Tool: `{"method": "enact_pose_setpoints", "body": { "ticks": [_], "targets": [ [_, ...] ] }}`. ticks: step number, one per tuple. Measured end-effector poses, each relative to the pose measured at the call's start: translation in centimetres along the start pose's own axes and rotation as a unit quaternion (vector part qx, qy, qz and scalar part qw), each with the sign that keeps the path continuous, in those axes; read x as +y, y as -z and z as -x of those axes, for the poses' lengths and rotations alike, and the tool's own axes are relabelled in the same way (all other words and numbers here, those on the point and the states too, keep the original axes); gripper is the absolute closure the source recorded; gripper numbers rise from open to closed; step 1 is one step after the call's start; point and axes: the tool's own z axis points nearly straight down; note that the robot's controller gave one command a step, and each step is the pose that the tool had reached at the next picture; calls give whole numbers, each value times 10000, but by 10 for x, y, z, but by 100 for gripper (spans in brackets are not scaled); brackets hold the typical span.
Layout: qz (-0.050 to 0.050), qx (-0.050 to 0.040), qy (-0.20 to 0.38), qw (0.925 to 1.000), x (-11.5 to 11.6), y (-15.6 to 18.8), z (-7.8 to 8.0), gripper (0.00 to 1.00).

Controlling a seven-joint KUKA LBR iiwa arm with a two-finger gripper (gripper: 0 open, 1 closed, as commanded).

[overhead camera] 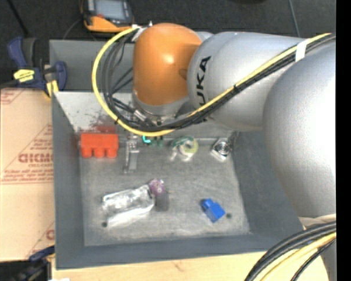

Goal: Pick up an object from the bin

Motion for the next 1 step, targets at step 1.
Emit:
{"method": "enact_pose_setpoints", "body": {
  "ticks": [1],
  "targets": [
    [-10,-1,1228,9924,-6,-79,-82,0]
  ]
}}
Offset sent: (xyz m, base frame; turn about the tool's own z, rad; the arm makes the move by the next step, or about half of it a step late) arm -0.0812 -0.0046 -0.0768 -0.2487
